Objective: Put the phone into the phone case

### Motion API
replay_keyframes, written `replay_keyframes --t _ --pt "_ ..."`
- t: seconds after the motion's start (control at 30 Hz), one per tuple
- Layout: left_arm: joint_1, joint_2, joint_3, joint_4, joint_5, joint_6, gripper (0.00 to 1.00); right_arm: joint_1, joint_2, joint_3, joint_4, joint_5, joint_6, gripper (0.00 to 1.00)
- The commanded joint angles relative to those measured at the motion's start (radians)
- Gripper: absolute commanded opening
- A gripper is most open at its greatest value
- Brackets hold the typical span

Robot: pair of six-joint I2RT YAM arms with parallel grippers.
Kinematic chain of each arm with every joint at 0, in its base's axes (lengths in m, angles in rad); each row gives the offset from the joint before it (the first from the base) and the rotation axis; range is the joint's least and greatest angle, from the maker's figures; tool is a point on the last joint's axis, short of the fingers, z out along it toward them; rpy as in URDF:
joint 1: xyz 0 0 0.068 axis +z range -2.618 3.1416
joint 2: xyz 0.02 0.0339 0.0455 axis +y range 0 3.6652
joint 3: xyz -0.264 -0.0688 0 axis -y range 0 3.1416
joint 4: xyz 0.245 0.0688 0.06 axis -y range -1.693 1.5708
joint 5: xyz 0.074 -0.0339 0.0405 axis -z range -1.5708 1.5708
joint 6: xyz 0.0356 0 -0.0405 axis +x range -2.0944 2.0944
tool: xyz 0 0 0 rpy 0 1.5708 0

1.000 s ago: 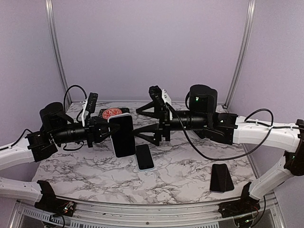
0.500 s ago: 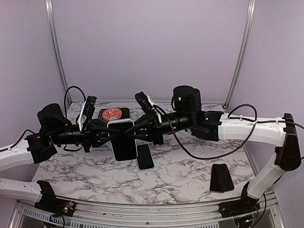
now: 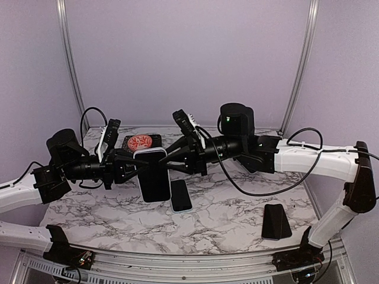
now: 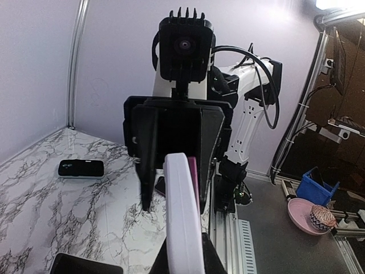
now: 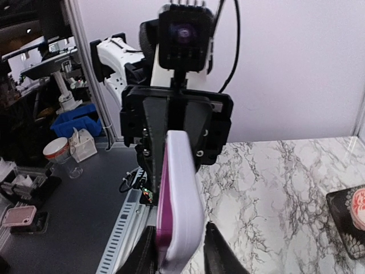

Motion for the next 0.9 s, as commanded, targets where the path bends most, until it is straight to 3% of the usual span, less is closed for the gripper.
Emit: replay_keyframes --t 0.0,0.17,0.2,0.27,0.3,0.43,0.5,0.53,0.6,0.67,0.77,0.83,0.87 --pt "-0.003 -0.019 0.007 0.081 0.019 -0.014 0.00 -0.004 0.007 0.056 0.024 -0.020 0.026 0.00" --pt "-0.003 -0.007 0.001 0.080 -0.029 -0.006 0.00 -0.003 -0.033 0.016 0.086 0.007 0.026 0.00" --pt "-0.003 -0.001 0.001 0.080 -0.041 -0.007 0.09 -0.005 -0.040 0.012 0.099 0.008 0.034 0.00" --pt "-0.004 0.006 0.001 0.080 -0.051 -0.008 0.43 -0.004 -0.049 0.015 0.130 -0.002 0.049 0.00" --pt "-0.003 0.007 0.001 0.081 -0.054 -0.008 0.51 -0.004 -0.052 0.018 0.145 -0.009 0.059 0.00" --pt "-0.016 -0.003 -0.009 0.080 -0.077 0.017 0.61 -0.003 -0.054 0.046 0.181 -0.045 0.086 0.00" --pt "-0.023 0.000 -0.010 0.080 -0.082 0.026 0.59 -0.002 -0.056 0.032 0.222 -0.044 0.106 0.00" --pt "-0.027 0.003 -0.010 0.080 -0.085 0.026 0.53 -0.001 -0.056 0.024 0.240 -0.043 0.114 0.00" --pt "-0.033 0.009 -0.010 0.080 -0.088 0.025 0.33 -0.001 -0.051 0.021 0.266 -0.050 0.129 0.00" --pt "-0.041 0.016 -0.008 0.081 -0.089 0.026 0.04 0.000 -0.045 0.020 0.280 -0.069 0.140 0.00" --pt "-0.044 0.001 -0.015 0.081 -0.106 0.035 0.00 0.002 -0.051 0.035 0.189 -0.051 0.096 0.02" --pt "-0.046 -0.016 -0.025 0.081 -0.133 0.052 0.00 0.001 -0.062 0.062 0.057 0.015 0.011 0.40" --pt "-0.048 -0.022 -0.029 0.081 -0.144 0.062 0.00 0.001 -0.065 0.071 0.013 0.040 -0.023 0.50"
